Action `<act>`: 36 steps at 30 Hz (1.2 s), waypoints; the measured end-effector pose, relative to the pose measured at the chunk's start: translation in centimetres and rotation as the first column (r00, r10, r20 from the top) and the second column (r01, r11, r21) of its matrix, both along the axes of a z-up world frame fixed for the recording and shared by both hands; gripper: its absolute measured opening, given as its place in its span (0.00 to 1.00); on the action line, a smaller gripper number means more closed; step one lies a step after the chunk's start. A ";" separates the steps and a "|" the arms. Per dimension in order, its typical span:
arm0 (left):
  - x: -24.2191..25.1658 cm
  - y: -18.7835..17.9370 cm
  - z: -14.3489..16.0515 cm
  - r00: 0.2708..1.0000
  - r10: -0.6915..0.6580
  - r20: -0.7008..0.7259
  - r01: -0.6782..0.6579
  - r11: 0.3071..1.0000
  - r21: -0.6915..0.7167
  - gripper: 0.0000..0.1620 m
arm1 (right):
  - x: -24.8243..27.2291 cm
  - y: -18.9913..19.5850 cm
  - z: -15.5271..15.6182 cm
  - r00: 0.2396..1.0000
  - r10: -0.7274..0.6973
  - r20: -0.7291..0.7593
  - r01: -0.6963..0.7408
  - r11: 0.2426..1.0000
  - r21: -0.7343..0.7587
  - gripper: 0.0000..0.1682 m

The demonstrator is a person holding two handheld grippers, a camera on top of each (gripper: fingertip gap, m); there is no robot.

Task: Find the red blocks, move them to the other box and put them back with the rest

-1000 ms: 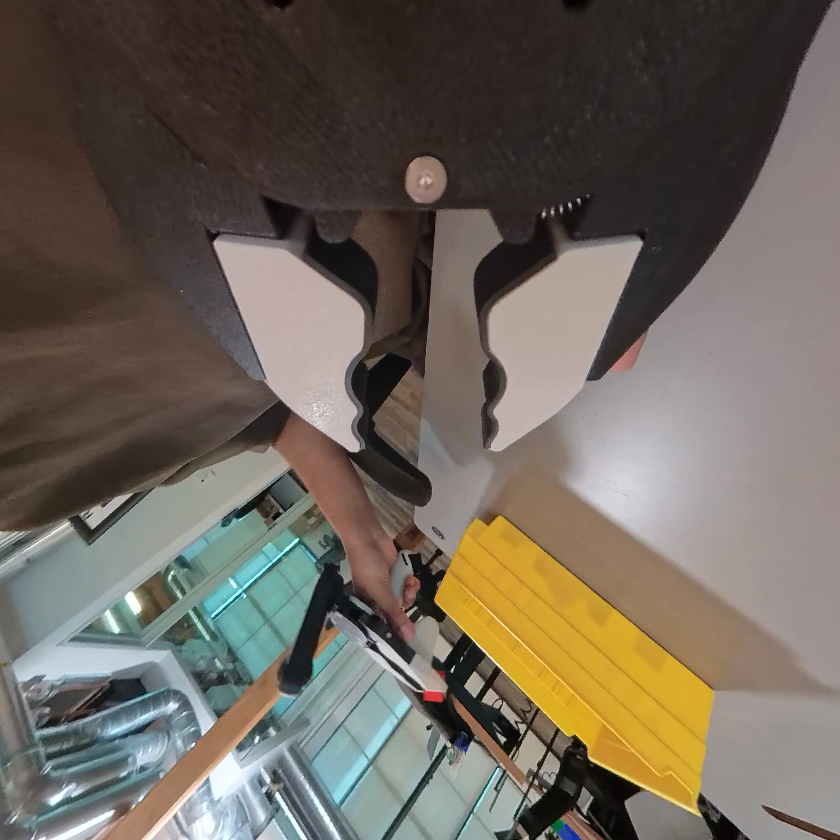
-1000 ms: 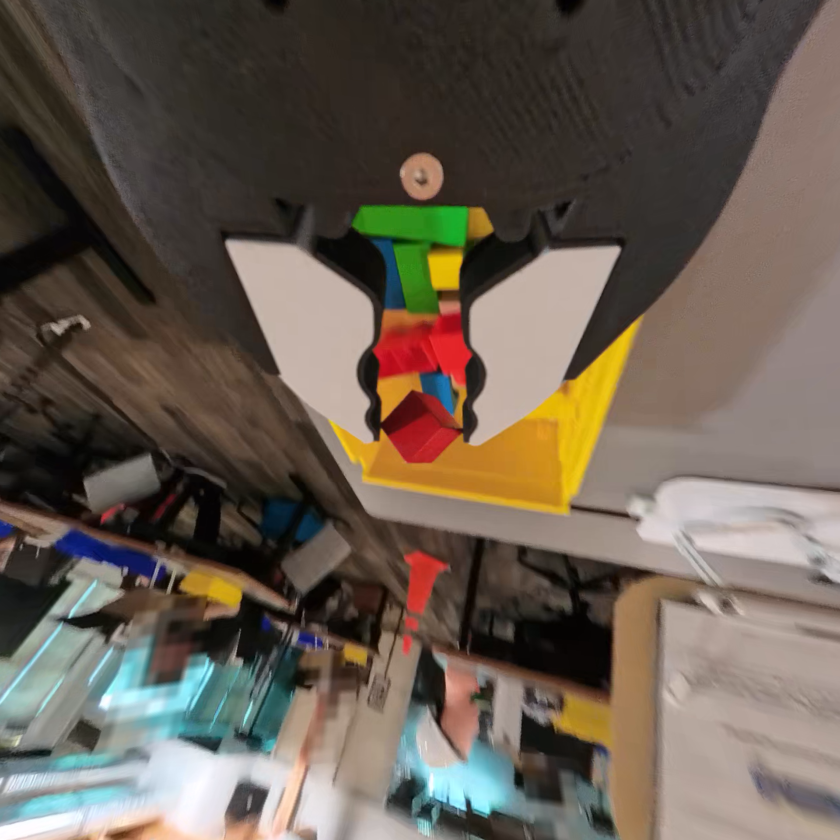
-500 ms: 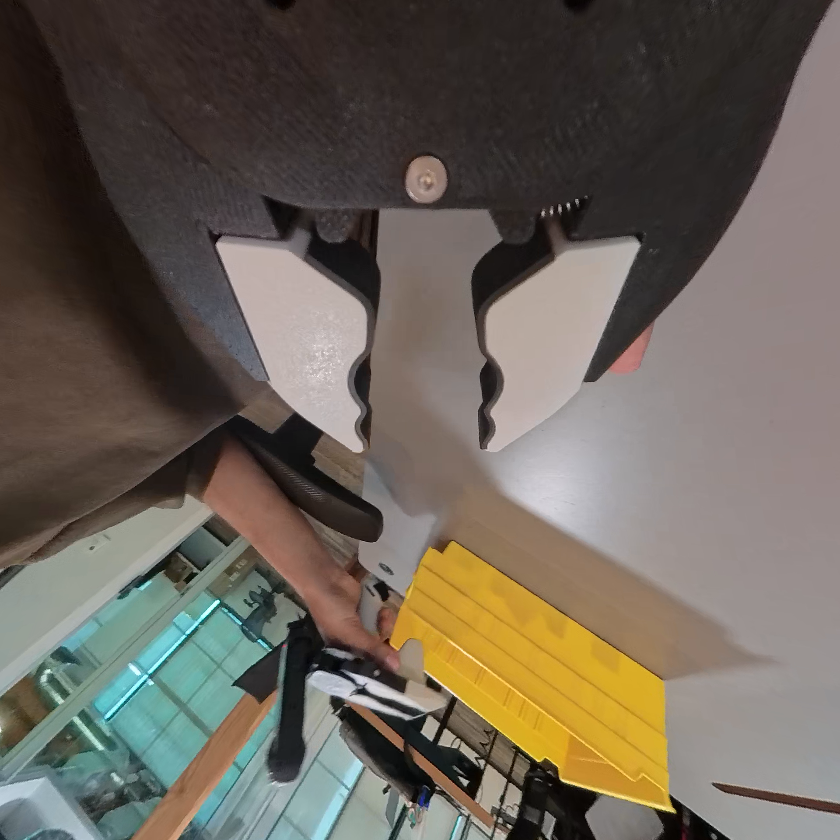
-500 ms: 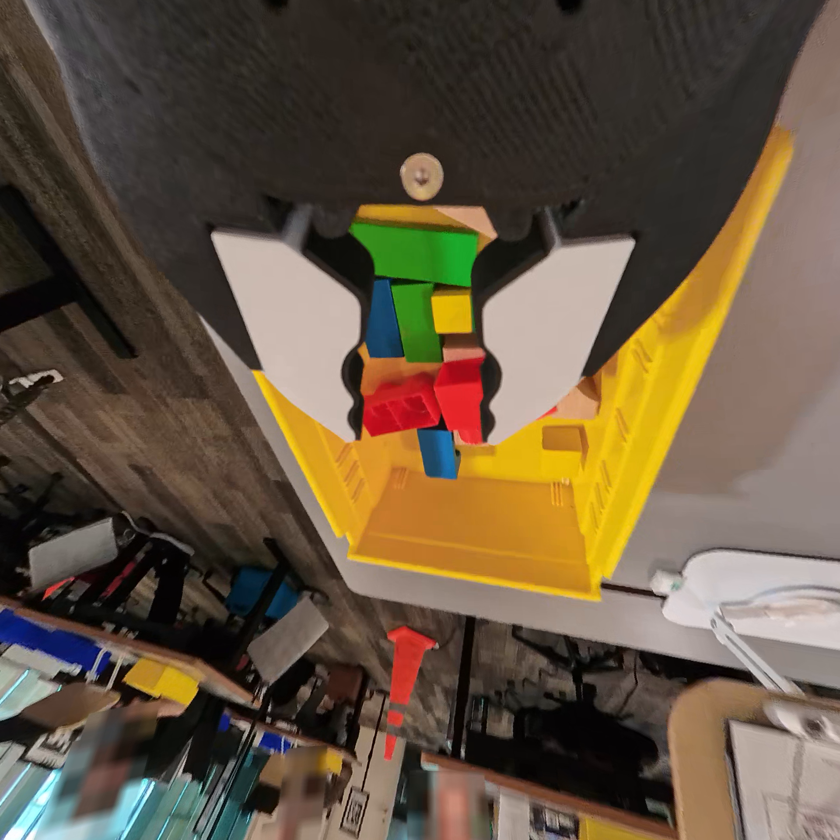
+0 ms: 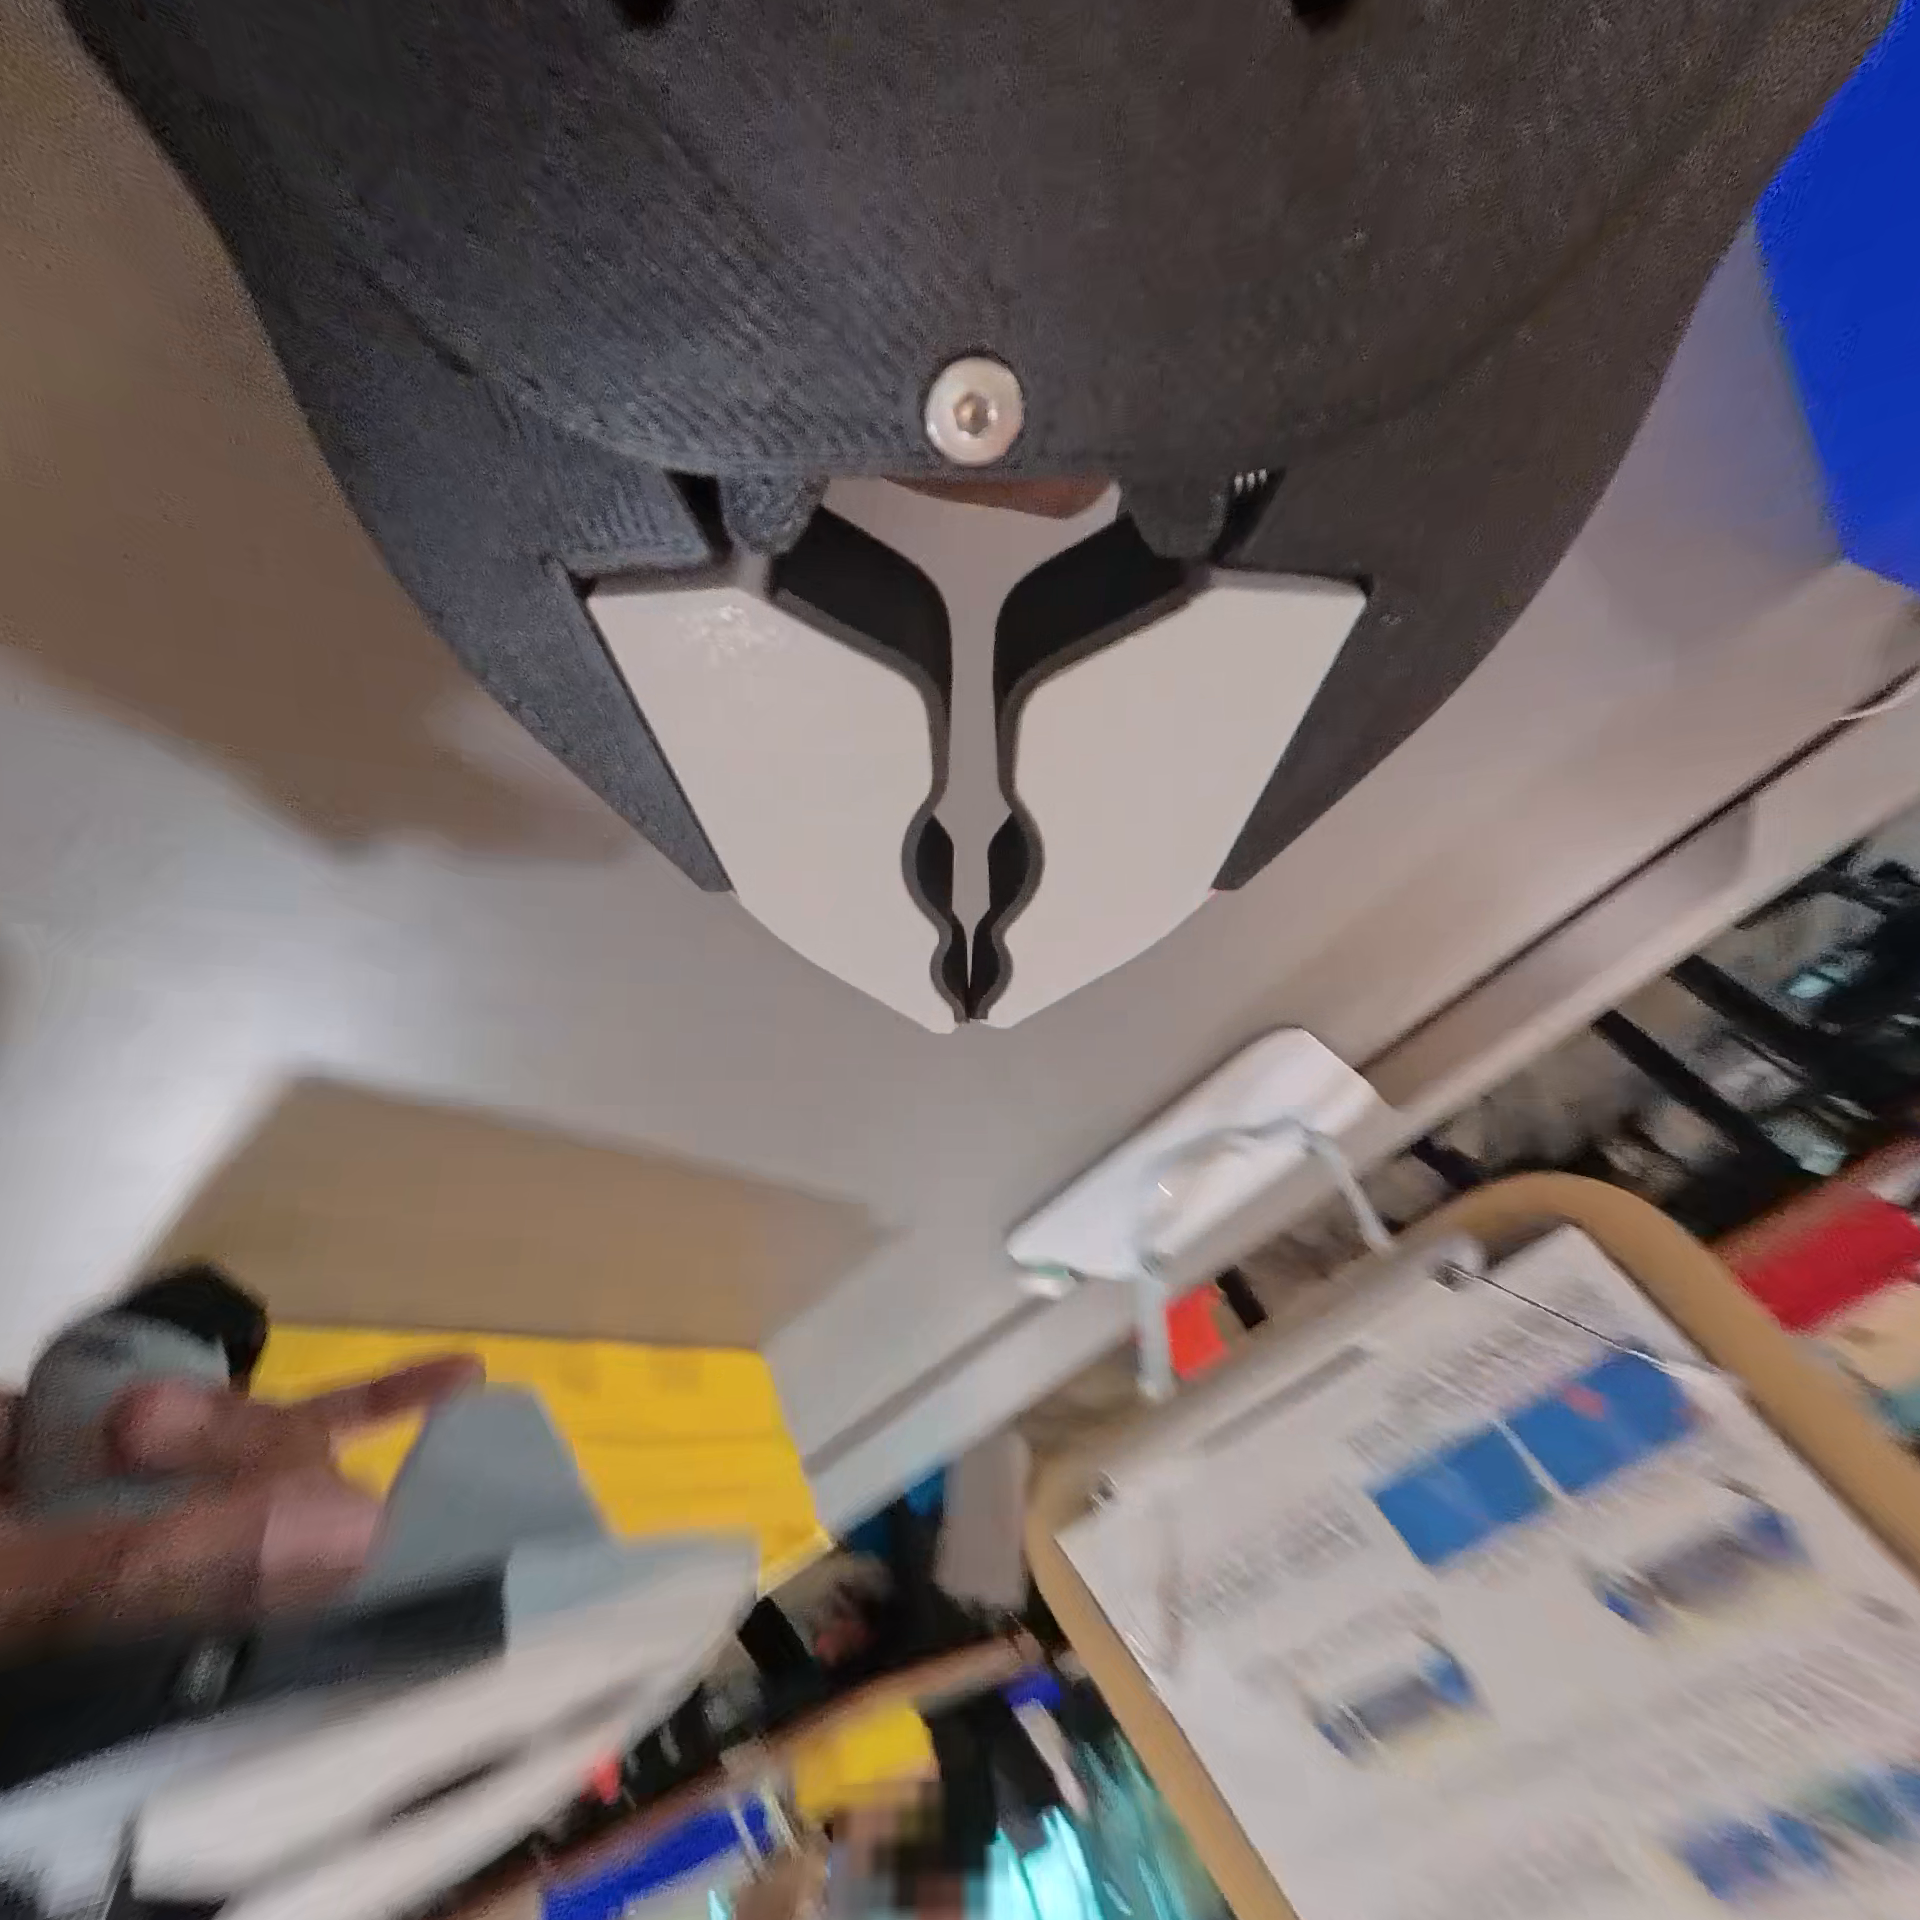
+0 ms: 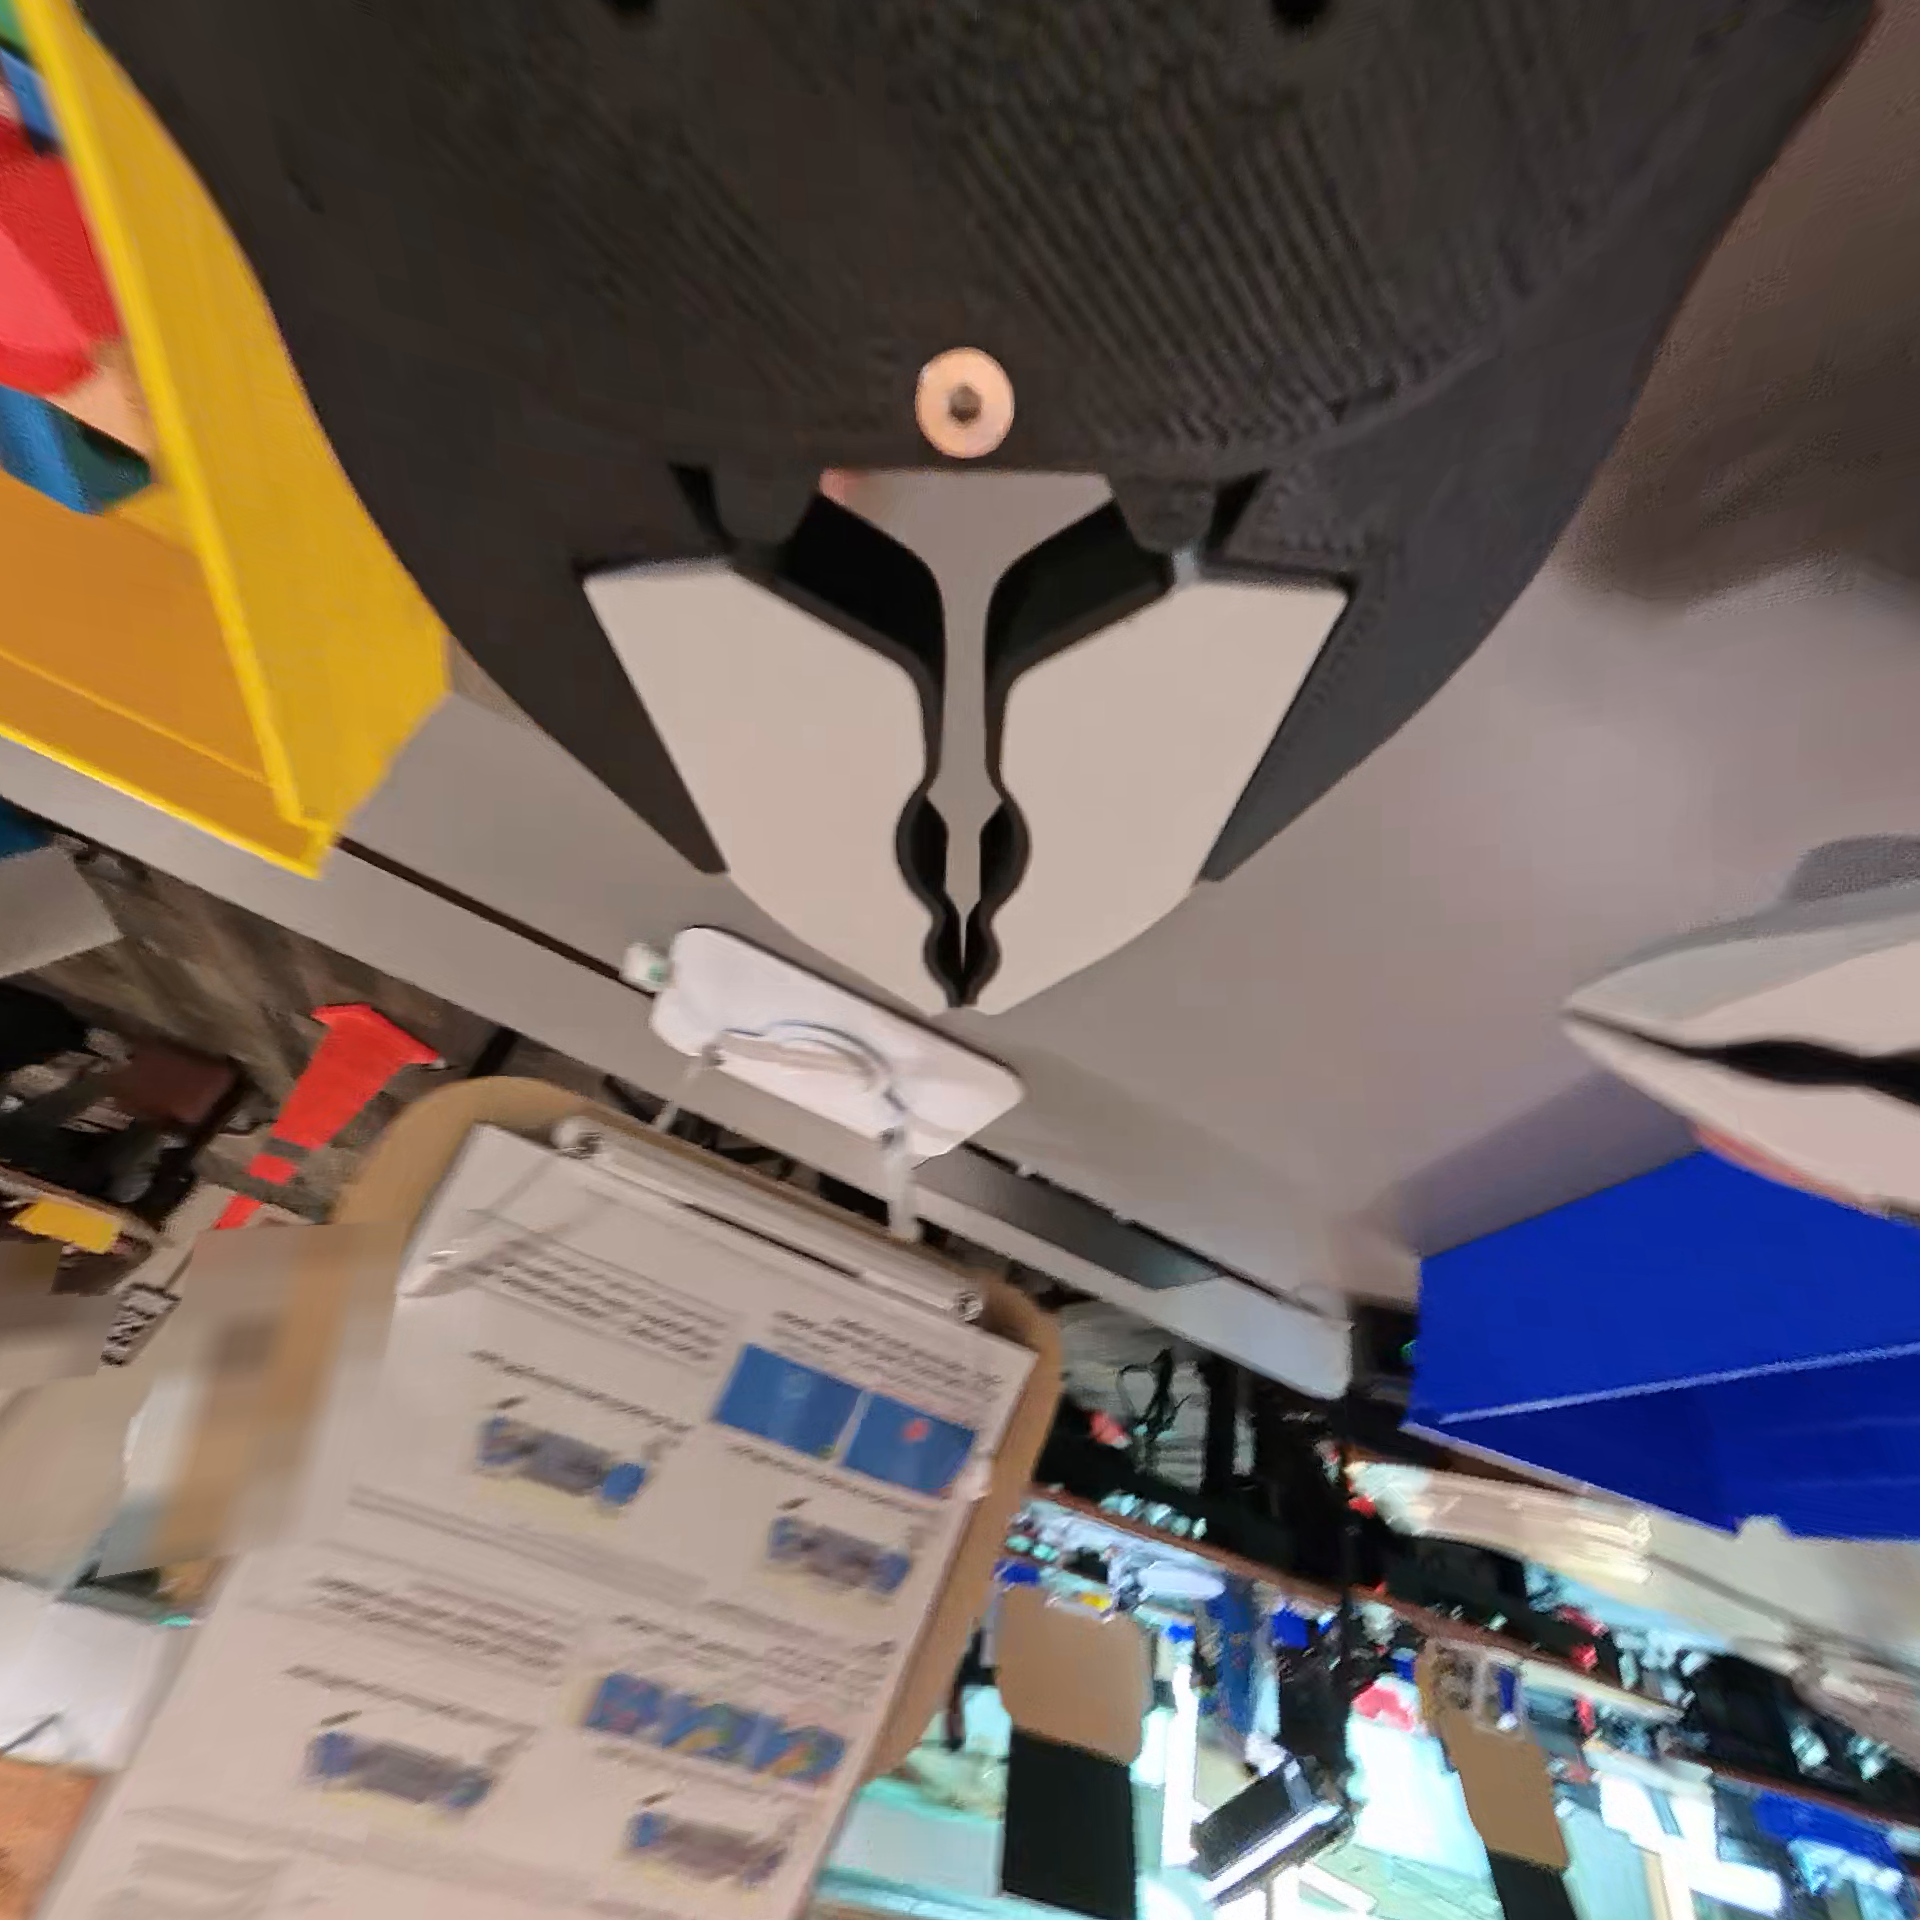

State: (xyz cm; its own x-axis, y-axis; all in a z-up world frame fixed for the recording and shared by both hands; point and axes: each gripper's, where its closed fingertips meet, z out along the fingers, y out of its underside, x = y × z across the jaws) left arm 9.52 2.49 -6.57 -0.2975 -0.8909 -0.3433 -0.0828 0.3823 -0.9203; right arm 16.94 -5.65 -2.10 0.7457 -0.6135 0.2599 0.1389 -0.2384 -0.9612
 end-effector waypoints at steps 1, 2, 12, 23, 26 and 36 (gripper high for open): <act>0.1 0.1 0.4 0.999 0.015 0.037 -0.015 1.000 -0.012 0.00 | -0.3 1.2 -0.7 1.000 0.010 -0.020 -0.011 1.000 -0.024 0.00; 0.5 0.3 0.2 0.999 0.029 0.025 -0.028 0.999 -0.024 0.00 | -0.5 2.2 -1.2 0.999 0.018 -0.040 -0.019 0.999 -0.034 0.00; 10.1 11.5 -1.5 0.862 0.482 -0.158 -0.501 0.858 -0.115 0.00 | 4.0 8.1 2.1 0.954 0.156 -0.256 -0.064 0.941 0.332 0.00; 12.6 15.7 -5.0 0.820 0.562 -0.109 -0.558 0.827 0.060 0.16 | -5.6 13.4 -3.8 0.723 0.549 -0.419 -0.501 0.835 0.228 0.17; 12.5 16.8 -5.1 0.797 0.591 -0.127 -0.589 0.806 0.056 0.22 | -8.3 13.9 -2.8 0.655 0.625 -0.426 -0.559 0.779 0.284 0.16; 12.2 16.2 -4.8 0.809 0.558 -0.185 -0.573 0.819 -0.033 0.22 | -9.4 14.4 -4.6 0.759 0.561 -0.331 -0.583 0.811 0.039 0.22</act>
